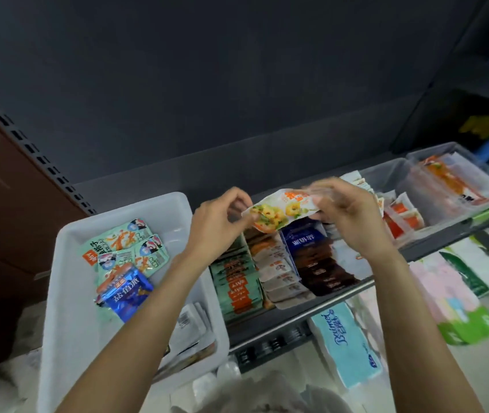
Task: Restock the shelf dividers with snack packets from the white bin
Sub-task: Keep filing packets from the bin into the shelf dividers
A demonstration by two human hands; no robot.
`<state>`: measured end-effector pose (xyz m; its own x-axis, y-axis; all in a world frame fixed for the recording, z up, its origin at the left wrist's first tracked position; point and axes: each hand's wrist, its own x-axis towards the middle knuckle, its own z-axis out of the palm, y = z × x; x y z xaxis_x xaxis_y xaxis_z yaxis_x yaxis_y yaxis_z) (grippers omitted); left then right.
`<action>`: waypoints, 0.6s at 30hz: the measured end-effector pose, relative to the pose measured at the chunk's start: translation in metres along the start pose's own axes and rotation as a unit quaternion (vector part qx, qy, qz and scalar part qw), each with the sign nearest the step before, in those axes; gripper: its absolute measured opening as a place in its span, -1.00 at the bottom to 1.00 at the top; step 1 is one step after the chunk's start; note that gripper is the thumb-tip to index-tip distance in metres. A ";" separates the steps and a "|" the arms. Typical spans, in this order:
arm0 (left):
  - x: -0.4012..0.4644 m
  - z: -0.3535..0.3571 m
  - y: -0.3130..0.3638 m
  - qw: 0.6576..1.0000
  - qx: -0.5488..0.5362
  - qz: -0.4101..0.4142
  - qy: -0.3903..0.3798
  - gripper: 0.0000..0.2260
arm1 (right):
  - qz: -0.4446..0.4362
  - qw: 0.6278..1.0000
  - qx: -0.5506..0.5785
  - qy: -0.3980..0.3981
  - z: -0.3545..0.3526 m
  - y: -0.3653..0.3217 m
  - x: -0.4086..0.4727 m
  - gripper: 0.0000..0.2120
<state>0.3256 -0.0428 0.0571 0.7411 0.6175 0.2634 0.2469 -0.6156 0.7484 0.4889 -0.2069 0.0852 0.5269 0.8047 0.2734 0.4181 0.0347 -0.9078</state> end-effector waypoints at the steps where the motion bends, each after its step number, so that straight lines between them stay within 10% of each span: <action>1: 0.003 0.003 -0.004 0.998 0.051 0.020 0.004 -0.87 | -0.033 0.998 -0.053 0.000 0.000 0.002 0.004 -0.71; 14: 0.021 0.040 -0.023 0.984 0.179 0.018 0.003 -0.84 | -0.104 0.964 -0.220 -0.110 0.006 0.036 0.064 -0.78; 18: 0.020 0.034 -0.026 0.982 0.189 -0.002 -0.004 -0.85 | -0.147 0.899 -0.367 -0.189 0.043 0.052 0.058 -0.74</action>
<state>0.3556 -0.0307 0.0219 0.7441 0.6177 0.2545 0.4636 -0.7517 0.4690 0.5092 -0.1325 0.0397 0.0825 0.9736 0.2127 0.9465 -0.0098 -0.3225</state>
